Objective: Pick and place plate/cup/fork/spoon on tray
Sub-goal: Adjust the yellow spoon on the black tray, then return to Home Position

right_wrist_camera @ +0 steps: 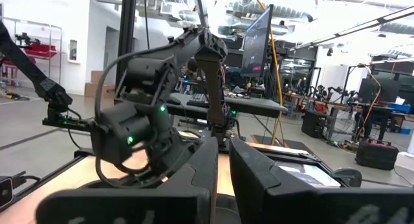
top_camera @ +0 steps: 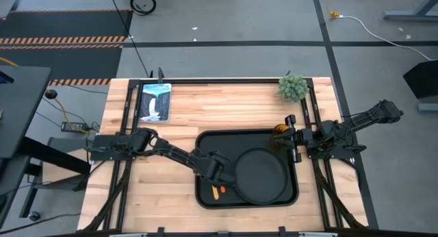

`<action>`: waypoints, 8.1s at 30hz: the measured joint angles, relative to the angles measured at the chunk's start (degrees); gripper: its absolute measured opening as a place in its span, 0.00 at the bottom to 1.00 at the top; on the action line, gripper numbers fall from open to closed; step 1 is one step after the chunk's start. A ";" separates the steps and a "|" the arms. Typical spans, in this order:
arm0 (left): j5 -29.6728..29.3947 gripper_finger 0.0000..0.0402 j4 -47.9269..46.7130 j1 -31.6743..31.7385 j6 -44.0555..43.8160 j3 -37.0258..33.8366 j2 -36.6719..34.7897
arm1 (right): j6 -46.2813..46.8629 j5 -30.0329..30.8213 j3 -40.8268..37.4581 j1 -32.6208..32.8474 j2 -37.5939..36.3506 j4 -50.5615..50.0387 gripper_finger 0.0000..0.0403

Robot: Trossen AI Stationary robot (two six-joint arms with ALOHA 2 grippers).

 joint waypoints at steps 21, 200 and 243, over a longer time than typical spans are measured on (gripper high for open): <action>-7.08 0.35 -1.81 0.22 -2.36 -2.05 -0.21 | -0.01 0.01 0.00 0.01 0.02 -0.01 0.11; 12.37 0.02 85.41 3.59 61.53 -97.19 -102.69 | 0.00 0.03 -0.02 -3.11 -23.37 -27.45 0.11; 27.01 0.06 80.01 9.58 57.20 -97.19 -107.27 | -0.01 0.02 -0.02 -3.11 -23.34 -27.46 0.11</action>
